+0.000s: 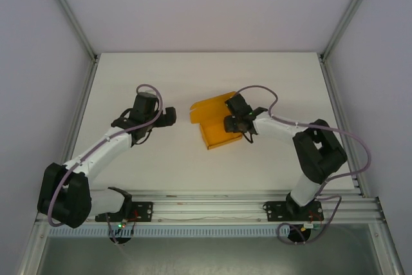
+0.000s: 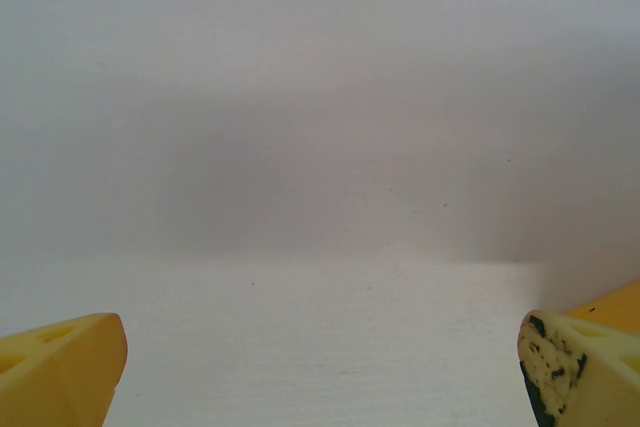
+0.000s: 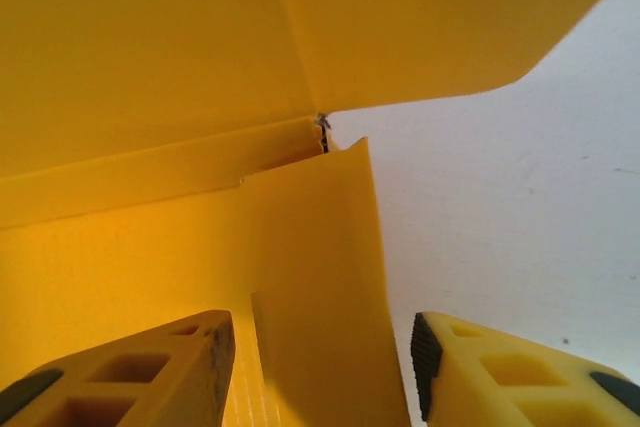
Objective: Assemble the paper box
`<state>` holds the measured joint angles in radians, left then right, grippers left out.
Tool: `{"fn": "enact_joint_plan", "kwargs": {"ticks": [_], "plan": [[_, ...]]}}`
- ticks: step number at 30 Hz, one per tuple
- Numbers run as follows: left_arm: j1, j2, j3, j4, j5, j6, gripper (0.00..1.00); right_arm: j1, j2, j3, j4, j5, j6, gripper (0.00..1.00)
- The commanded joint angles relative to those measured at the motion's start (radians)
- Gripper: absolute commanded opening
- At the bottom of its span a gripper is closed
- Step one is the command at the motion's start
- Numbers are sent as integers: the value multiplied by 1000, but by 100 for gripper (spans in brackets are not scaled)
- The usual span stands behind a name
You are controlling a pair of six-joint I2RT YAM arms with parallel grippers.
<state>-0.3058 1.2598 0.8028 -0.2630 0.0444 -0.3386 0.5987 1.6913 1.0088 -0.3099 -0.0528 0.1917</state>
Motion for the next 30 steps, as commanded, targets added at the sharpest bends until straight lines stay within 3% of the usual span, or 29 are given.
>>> {"fn": "enact_joint_plan", "kwargs": {"ticks": [1,11,15,20,23,30], "plan": [[-5,13,-7,25,3,14,100,-11,35,-27,13,12,34,47],[-5,17,-19,40,-9,16,100,-22,99,-39,-15,117,40,0],[-4,9,-29,55,1,18,100,-21,99,-46,6,164,9,0],[-5,6,-29,56,-4,13,100,-20,21,-102,165,143,-103,0],[-6,-1,-31,55,-3,13,100,-18,6,-79,152,165,-162,0],[-4,-37,-51,69,13,26,100,-2,-71,-104,217,-10,-195,0]]}}
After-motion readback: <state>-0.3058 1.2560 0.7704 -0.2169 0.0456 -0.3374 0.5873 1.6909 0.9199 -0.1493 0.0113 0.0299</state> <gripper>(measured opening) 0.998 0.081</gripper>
